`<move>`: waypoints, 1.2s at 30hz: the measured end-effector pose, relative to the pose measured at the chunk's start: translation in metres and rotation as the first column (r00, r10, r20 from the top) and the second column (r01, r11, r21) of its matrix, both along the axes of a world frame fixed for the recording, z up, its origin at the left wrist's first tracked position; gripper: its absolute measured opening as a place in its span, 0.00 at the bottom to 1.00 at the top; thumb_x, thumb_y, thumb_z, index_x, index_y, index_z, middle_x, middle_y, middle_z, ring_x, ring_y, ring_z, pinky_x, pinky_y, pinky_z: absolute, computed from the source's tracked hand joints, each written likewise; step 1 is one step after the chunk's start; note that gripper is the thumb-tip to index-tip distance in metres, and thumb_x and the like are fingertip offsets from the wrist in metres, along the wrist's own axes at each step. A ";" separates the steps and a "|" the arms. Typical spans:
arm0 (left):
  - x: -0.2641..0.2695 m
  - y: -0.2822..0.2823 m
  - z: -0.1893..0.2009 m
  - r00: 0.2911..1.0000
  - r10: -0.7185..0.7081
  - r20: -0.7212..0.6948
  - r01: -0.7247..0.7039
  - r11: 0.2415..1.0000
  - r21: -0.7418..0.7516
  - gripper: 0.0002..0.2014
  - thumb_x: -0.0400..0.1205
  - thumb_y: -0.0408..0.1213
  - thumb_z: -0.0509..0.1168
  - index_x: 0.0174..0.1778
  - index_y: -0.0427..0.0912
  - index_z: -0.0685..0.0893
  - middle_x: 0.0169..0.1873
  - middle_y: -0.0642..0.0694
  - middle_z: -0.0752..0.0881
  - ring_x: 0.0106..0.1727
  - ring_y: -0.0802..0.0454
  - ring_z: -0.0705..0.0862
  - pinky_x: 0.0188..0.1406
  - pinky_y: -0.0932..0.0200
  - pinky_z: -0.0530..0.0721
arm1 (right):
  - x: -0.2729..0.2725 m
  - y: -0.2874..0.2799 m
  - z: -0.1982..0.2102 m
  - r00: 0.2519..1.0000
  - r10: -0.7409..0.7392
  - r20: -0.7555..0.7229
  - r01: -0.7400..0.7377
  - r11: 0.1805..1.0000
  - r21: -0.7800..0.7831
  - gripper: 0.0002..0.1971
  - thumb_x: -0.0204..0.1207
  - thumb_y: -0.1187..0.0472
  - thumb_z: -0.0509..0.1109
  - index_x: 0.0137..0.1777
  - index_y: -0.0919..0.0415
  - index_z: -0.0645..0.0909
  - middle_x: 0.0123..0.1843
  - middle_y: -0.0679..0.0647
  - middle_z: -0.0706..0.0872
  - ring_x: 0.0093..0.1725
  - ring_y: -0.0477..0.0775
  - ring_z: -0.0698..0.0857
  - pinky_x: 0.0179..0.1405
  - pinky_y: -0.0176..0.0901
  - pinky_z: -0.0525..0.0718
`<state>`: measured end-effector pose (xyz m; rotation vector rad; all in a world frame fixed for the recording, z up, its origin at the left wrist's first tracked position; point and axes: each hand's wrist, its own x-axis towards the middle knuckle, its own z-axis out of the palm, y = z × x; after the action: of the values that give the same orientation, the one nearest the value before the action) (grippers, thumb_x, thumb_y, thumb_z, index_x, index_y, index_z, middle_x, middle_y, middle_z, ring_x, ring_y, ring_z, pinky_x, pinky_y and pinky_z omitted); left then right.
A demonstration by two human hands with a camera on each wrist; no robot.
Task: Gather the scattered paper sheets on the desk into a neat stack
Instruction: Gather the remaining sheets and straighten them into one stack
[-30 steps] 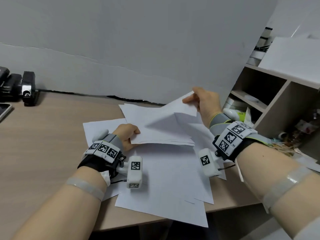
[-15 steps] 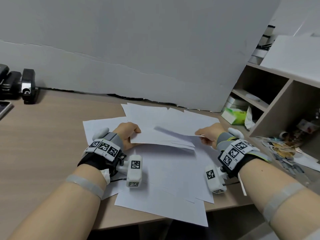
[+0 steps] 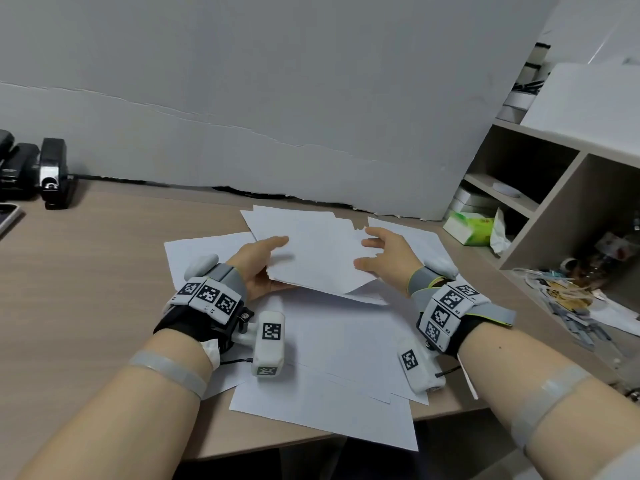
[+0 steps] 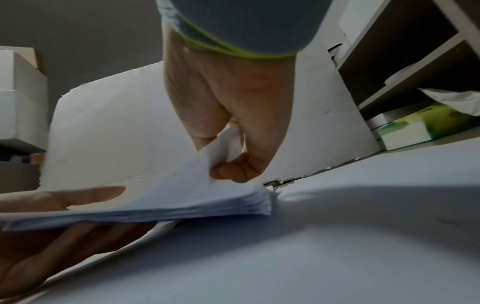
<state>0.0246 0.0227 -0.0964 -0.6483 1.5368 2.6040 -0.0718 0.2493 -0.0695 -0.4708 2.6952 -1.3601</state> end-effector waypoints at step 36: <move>-0.008 0.069 -0.008 0.995 -0.052 -0.083 0.047 0.997 -0.054 0.21 0.81 0.15 0.59 0.70 0.33 0.77 0.54 0.35 0.88 0.49 0.37 0.90 0.41 0.46 0.91 | -0.036 0.166 -0.005 0.776 -0.628 0.062 0.563 0.733 0.382 0.22 0.71 0.59 0.77 0.60 0.73 0.79 0.54 0.62 0.84 0.52 0.63 0.83 0.60 0.55 0.85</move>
<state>0.0161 0.0919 -0.1048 -0.5035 1.6268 2.5944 -0.1079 0.4149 -0.0749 0.5948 2.9380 -0.8976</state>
